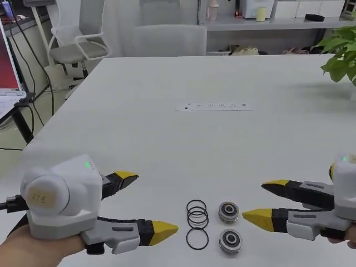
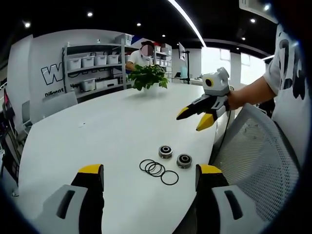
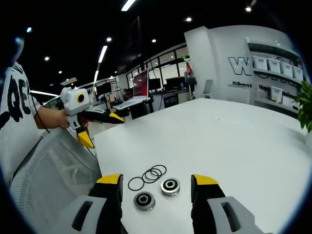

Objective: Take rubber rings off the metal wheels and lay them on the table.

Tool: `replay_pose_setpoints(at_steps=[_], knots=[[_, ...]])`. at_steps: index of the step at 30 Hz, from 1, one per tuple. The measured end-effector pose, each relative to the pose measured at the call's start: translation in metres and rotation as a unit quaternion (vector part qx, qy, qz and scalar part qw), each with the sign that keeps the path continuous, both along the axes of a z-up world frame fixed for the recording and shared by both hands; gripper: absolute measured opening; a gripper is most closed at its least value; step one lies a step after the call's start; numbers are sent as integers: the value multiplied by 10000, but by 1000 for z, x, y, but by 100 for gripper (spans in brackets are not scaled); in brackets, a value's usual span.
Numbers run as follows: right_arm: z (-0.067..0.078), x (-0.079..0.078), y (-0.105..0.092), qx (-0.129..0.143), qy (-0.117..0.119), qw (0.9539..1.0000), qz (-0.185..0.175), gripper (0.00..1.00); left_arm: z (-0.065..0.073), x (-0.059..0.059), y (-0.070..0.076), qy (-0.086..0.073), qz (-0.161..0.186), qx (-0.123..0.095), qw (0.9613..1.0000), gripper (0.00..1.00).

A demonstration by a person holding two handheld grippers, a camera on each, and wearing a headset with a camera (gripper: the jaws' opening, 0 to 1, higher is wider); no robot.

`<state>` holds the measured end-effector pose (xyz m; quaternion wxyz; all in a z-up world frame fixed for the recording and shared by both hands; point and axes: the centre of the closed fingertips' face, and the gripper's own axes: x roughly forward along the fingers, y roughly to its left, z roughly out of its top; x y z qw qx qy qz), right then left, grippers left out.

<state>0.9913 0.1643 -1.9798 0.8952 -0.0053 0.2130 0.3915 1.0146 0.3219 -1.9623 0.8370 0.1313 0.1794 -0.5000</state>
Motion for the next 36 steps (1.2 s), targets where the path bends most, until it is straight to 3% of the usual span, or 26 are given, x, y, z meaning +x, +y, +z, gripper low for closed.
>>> replay_pose_setpoints(at_steps=[12,20,28,36], knots=[[1,-14,-9,145,14,9998,-152,62,0,1,1,7,49,-36,10000,75],[4,-22,-12,68,-58,9999,-144,67,0,1,1,3,56,-36,10000,75],[-2,-32,-16,-213,-71,9997,-37,69,-1,1,1,28,57,-19,10000,76],[-5,-35,-27,-226,-33,9996,-154,70,-3,2,1,67,68,-17,10000,76]])
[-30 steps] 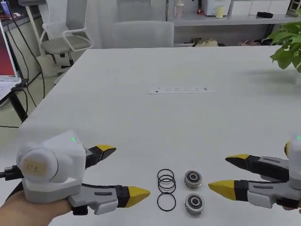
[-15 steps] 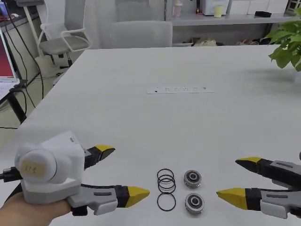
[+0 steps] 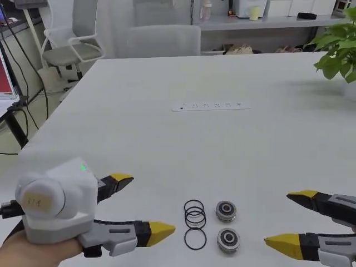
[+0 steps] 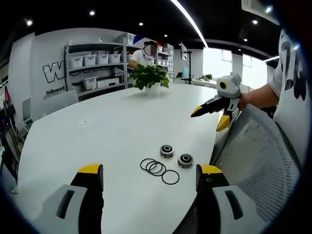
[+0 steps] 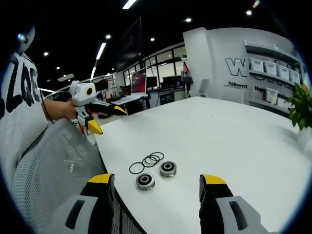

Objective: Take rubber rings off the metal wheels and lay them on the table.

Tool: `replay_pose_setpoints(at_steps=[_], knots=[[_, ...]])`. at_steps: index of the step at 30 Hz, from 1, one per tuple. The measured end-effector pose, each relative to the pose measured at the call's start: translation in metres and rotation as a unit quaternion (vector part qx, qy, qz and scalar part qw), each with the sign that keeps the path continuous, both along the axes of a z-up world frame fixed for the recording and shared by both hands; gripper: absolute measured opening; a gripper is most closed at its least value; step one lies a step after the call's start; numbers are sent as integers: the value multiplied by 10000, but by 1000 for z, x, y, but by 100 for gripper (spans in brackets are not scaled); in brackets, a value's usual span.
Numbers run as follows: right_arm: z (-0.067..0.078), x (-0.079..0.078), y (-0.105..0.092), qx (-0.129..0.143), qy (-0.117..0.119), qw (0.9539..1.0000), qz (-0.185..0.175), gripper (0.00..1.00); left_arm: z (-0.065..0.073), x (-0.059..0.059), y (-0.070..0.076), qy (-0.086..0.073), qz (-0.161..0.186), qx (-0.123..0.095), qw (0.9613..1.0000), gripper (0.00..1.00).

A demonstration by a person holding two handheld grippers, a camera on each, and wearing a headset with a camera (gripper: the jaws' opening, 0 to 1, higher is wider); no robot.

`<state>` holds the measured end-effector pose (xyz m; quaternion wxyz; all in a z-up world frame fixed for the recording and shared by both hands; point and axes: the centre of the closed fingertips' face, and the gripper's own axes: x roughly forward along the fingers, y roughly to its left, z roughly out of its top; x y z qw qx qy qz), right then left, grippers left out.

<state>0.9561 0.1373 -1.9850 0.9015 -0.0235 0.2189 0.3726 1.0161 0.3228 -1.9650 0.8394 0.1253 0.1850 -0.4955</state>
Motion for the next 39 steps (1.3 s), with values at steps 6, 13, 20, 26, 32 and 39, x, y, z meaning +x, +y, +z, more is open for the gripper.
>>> replay_pose_setpoints(at_steps=[6,13,20,26,32,39], knots=[[-4,-3,-2,-39,49,10000,-21,70,-2,-1,0,28,-31,42,10000,76],[-4,-4,-1,-52,59,10000,-16,70,-3,-1,0,29,-29,64,10000,76],[-4,-3,-2,-52,65,10000,-24,70,-3,0,1,26,-20,60,10000,76],[-6,-4,-2,-75,84,9999,-18,71,-3,0,0,32,-25,59,10000,76],[-6,-5,-2,-83,79,9999,-28,71,-4,-1,0,57,-38,64,10000,76],[-7,-6,-2,-83,95,9999,-33,71,-5,-2,0,71,-50,74,9999,76]])
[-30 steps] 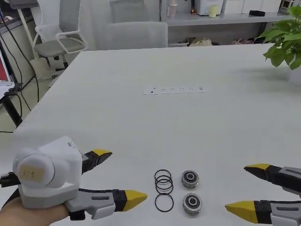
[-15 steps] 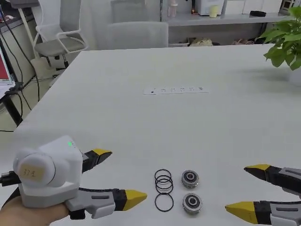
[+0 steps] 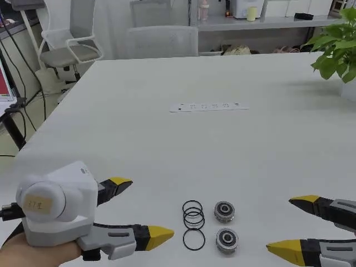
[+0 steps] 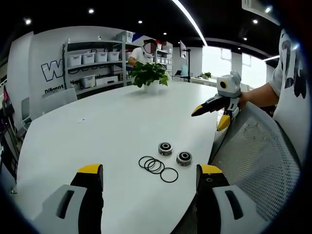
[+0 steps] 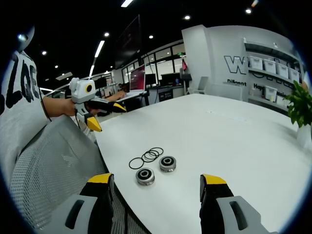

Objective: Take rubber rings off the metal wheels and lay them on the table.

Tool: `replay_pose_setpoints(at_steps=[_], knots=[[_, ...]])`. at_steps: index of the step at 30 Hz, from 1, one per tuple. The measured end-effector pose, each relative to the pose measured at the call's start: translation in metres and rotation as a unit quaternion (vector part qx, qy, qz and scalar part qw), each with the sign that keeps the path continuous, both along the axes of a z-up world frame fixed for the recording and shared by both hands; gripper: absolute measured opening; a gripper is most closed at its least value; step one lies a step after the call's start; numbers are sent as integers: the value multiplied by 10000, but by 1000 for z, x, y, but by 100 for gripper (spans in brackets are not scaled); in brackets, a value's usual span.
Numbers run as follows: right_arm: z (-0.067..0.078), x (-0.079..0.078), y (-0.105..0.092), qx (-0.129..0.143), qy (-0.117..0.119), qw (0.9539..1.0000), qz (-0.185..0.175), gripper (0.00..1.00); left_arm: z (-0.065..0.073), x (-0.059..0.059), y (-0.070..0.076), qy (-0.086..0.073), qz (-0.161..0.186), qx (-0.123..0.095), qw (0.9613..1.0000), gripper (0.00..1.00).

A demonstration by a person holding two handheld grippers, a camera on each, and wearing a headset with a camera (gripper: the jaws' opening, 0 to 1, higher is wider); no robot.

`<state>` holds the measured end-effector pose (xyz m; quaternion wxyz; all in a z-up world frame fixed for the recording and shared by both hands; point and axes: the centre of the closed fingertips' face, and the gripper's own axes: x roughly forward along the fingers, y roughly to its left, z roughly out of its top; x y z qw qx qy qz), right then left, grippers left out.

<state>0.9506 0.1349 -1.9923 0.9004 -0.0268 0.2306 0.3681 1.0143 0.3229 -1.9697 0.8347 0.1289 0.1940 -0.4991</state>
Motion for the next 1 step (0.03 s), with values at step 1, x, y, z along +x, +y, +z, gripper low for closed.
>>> replay_pose_setpoints(at_steps=[1], knots=[[0,0,0,-2,2,10000,0,71,0,0,0,0,-1,-2,10000,76]])
